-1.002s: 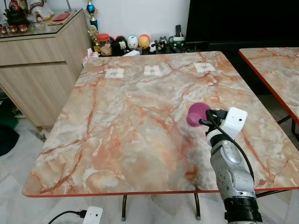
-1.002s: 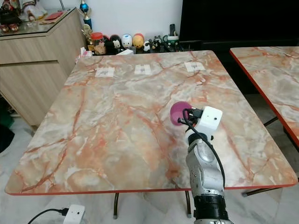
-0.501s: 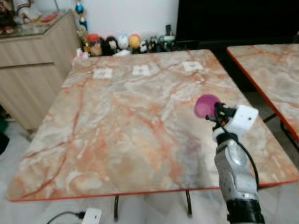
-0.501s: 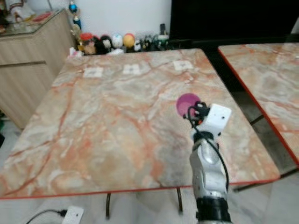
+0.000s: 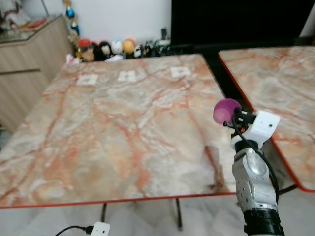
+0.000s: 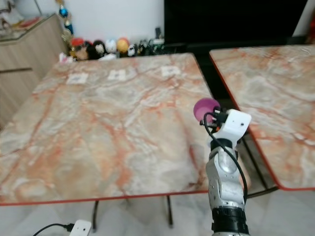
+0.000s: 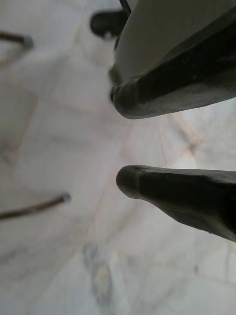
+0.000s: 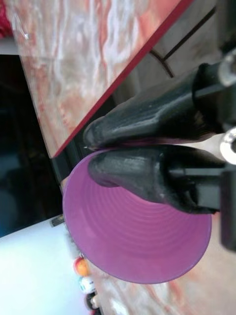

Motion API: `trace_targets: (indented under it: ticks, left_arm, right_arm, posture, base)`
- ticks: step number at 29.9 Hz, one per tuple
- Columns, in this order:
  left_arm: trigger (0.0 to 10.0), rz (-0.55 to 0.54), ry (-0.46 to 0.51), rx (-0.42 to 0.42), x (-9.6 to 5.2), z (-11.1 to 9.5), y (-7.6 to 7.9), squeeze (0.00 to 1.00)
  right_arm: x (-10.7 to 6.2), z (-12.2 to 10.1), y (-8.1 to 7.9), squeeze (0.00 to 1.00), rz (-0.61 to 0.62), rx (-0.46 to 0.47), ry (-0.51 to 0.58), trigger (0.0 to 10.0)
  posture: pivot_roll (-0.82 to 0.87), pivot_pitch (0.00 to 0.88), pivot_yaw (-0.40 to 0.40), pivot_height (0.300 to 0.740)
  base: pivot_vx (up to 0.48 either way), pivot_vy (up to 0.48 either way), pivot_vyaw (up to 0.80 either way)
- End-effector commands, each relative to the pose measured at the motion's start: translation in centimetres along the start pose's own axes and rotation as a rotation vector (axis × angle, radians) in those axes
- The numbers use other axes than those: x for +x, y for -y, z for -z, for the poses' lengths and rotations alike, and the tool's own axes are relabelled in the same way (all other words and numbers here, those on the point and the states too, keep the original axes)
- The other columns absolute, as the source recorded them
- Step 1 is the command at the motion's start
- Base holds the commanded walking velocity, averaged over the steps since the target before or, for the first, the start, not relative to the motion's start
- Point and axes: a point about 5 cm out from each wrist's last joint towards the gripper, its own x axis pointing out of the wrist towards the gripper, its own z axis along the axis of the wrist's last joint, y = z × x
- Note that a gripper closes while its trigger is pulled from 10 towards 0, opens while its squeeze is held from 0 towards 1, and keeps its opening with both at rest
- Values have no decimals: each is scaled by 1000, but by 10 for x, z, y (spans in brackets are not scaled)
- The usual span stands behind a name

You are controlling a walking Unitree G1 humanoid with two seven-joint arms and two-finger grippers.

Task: Setting the table

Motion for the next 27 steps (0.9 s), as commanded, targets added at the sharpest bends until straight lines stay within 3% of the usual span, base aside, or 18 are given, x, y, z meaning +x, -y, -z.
trace_targets:
  ticks: [1,27]
  left_arm:
    - [10000,-3,-28,22,-1,7,-3,0]
    - [10000,10,-27,34,-1,7,-1,0]
  right_arm:
    - [3,-6,-10,0,-24,0,27,10000]
    - [5,-11,-6,0,-1,-29,68,10000]
  posture:
    - [-90,0,45,740]
    - [-99,0,50,740]
  base:
    - [0,-461,0]
    - [0,-458,0]
